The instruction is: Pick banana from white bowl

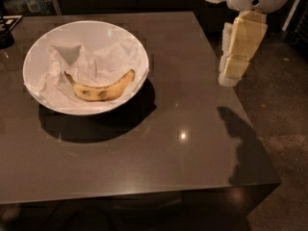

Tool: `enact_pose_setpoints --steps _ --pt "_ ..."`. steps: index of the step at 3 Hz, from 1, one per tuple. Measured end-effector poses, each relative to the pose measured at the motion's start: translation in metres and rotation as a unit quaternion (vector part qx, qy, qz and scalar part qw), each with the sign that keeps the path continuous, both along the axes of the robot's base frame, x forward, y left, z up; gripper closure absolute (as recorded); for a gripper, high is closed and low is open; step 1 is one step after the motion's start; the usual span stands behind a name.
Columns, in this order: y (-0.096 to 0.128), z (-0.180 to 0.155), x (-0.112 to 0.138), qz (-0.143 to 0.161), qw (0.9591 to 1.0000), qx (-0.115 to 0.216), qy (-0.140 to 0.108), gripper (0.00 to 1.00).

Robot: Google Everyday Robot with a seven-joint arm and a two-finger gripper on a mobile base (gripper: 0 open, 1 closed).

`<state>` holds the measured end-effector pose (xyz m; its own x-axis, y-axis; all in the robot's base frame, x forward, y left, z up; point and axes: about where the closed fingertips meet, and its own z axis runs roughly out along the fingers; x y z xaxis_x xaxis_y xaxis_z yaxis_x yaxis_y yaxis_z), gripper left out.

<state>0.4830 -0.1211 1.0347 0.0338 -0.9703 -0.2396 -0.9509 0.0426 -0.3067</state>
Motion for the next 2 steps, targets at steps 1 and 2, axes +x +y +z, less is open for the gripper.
enact_pose_setpoints --steps 1,2 --pt "0.022 0.001 0.006 0.023 0.9994 0.018 -0.018 0.00" --pt "0.057 -0.007 0.019 0.054 0.9982 0.019 -0.015 0.00"
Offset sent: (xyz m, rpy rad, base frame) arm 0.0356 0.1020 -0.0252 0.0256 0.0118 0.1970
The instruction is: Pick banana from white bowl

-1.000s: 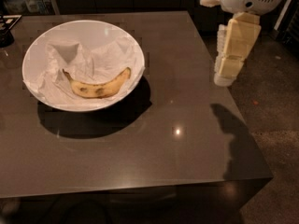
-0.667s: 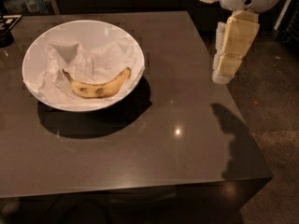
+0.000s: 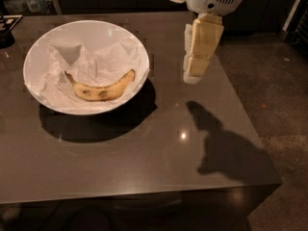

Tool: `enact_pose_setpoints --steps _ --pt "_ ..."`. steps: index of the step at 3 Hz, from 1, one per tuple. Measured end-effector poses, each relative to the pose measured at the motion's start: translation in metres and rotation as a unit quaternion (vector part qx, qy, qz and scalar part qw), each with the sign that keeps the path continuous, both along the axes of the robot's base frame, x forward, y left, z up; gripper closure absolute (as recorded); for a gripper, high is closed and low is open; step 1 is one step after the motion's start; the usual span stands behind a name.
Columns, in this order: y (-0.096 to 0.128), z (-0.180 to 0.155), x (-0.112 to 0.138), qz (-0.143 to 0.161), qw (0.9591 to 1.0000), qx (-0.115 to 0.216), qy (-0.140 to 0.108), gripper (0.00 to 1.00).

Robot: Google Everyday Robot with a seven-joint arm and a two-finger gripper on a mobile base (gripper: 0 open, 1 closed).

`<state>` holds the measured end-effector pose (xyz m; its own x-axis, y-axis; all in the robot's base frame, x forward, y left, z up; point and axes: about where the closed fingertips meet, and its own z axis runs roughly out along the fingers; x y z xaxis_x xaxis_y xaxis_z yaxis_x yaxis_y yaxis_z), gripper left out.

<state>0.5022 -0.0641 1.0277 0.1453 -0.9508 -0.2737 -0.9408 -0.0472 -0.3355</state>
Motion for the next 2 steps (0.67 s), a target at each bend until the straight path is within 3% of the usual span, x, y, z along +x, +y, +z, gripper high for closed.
enact_pose_setpoints --steps 1,2 --pt "0.0325 -0.0071 0.0137 0.026 0.9995 -0.015 0.011 0.00" --pt "0.0366 -0.0033 0.0141 0.028 0.9995 -0.011 0.003 0.00"
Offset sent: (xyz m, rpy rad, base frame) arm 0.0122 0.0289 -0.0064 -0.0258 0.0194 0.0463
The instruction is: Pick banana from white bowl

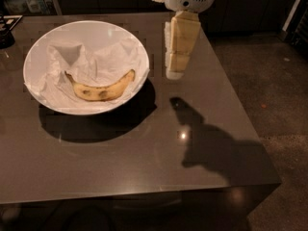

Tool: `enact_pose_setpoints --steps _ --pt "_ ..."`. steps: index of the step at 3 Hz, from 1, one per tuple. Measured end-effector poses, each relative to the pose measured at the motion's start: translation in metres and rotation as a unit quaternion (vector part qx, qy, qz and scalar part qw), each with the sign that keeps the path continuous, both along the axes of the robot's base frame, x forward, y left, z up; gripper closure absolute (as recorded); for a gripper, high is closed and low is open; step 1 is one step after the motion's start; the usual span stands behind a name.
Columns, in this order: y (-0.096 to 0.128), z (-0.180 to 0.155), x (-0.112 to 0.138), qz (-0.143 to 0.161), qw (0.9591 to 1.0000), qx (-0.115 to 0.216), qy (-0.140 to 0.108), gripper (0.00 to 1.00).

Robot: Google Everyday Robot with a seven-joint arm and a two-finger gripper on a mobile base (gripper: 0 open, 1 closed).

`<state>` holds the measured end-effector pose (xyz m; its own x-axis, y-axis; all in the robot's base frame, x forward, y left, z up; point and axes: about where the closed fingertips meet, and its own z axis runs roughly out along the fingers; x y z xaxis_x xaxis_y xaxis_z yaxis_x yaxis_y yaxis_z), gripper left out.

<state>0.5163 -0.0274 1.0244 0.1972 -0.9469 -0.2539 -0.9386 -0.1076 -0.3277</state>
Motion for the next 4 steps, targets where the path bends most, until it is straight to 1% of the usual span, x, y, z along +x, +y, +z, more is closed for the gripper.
enact_pose_setpoints --steps 1,2,3,4 --pt "0.022 -0.013 0.016 0.008 0.9997 0.023 0.004 0.00" --pt "0.048 -0.031 0.034 0.023 0.9993 0.029 0.011 0.00" --pt "0.062 -0.045 0.047 0.029 0.9991 0.026 0.019 0.00" --pt "0.075 -0.053 0.054 0.038 0.9987 0.023 0.025 0.11"
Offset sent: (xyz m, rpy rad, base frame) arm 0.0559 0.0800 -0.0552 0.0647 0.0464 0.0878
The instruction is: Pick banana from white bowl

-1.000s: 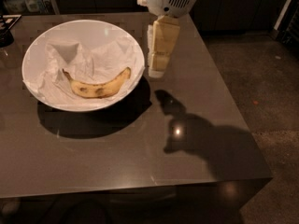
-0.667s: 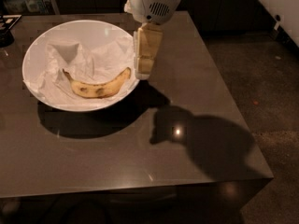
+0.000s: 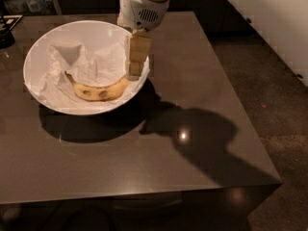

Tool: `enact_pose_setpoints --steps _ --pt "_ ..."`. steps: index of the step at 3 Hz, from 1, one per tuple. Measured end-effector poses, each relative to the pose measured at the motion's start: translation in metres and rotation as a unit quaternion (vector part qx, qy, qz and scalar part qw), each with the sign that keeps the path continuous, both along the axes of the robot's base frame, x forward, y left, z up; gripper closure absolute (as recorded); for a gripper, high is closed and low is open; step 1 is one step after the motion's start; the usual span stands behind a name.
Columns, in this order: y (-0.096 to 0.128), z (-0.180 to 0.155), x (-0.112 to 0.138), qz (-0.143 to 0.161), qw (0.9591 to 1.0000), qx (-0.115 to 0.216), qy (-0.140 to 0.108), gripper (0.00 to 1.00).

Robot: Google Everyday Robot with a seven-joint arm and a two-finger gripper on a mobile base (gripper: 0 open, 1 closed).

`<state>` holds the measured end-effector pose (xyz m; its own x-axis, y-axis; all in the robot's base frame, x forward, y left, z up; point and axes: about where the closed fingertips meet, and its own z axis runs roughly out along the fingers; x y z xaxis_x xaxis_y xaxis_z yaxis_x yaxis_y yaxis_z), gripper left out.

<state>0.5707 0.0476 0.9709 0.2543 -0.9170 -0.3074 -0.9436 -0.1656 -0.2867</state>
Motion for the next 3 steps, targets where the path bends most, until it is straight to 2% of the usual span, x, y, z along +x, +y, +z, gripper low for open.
enact_pose_setpoints --steps 2,3 --pt "0.017 -0.022 -0.003 0.018 0.9996 -0.017 0.015 0.27" --pt "0.027 -0.041 -0.004 0.031 0.9985 -0.038 0.023 0.24"
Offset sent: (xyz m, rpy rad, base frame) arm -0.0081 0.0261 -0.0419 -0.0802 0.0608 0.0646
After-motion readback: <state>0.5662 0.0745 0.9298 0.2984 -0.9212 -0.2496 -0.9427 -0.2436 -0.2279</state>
